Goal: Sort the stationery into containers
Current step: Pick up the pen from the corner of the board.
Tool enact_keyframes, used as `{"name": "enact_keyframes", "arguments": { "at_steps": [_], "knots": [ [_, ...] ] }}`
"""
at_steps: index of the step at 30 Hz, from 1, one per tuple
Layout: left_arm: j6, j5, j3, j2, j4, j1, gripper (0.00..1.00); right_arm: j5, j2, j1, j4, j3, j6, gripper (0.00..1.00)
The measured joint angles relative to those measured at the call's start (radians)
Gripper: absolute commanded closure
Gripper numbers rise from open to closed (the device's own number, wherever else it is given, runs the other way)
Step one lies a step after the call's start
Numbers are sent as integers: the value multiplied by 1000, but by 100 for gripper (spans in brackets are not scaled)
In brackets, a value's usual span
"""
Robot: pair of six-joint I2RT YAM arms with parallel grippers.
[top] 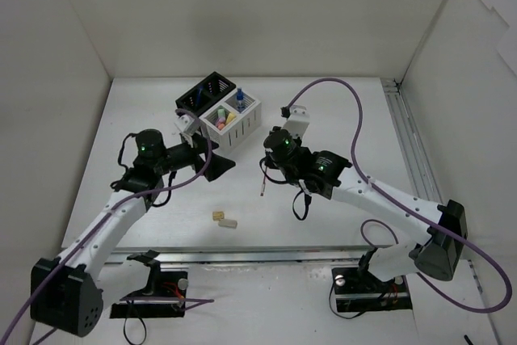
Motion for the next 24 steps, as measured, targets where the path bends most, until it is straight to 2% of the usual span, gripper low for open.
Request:
{"name": "enact_keyframes", "arguments": {
  "at_steps": [8, 19, 22, 24],
  "knots": [
    [-18, 65, 104, 252, 29, -141, 4, 13, 61, 0, 43, 0, -1, 100],
    [3, 19, 227, 382, 30, -199, 21, 16, 62, -2, 162, 0, 2, 100],
    [9, -1, 237, 397, 26, -200, 28, 10, 60, -2, 195, -1, 9, 100],
    [12, -13, 241, 399, 23, -203, 39, 1, 52, -2, 227, -9, 14, 100]
  ]
}}
